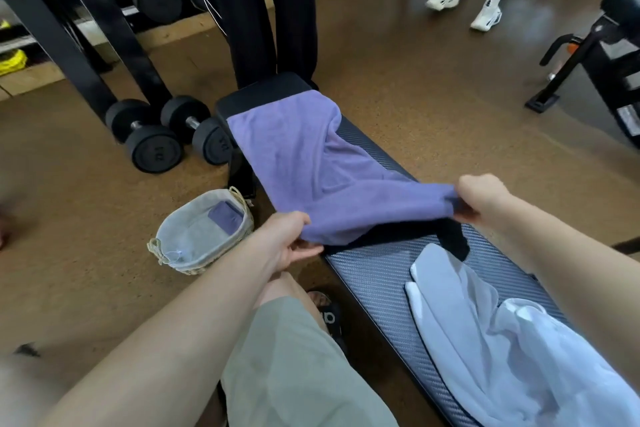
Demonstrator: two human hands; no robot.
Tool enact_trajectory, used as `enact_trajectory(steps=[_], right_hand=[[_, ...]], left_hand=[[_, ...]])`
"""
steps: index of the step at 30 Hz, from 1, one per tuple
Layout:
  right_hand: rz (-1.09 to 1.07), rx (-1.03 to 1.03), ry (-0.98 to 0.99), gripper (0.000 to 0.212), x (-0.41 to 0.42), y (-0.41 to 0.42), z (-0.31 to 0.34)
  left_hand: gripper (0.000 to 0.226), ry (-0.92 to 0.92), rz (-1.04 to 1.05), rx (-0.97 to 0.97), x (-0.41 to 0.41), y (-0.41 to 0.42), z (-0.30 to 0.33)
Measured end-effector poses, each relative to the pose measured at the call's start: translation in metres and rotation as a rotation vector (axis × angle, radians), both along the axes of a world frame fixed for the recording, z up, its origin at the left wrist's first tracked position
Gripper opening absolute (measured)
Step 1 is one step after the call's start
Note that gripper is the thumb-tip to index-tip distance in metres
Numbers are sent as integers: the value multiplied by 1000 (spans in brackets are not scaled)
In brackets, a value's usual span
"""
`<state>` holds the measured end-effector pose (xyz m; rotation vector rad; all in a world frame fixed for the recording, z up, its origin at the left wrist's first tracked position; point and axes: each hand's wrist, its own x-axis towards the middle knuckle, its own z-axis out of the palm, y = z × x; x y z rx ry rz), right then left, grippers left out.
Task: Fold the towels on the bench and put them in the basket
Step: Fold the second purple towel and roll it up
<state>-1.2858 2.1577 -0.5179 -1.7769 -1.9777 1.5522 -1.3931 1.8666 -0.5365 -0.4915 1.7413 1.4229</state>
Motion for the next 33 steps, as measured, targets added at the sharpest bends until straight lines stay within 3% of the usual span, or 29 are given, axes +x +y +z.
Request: enact_trajectory(steps=[5,8,11,13,16,20,24,27,28,31,33], right_hand=[[324,4,-384,17,31,-3,-22],[399,59,-462,17,30,8,-18],[474,123,-517,19,23,12,-12],[518,227,-516,26,14,11,-9],[614,391,-564,48,5,8,-13],[755,476,-646,44,-3,-4,-23],[843,711,-511,37,-30,-26,-20],[875,623,-253,45,-64,-43,-19],[878,590,-189,47,-76,-47,-20],[899,569,-81,50,-116,-55,-23],[885,569,-30,51,-145,-57,-26]], left_hand=[[49,44,-226,-131,30,8,-11],[44,-54,-340,-136,33,3,-8],[26,-161,-446,-79,28,-6,-6],[29,-183,-468,-47,24,-10,-7],[36,-128,-555,-149,22,-11,-15],[21,-164,-702,-304,28,-12,-13],[28,-79,-802,-452,6,-15,-8],[77,142,-590,-445,-37,-25,-12],[83,204,-515,-415,-53,-28,-13],[73,311,-317,-344,-95,-37,-19],[84,380,-270,-363,-118,-41,-25]])
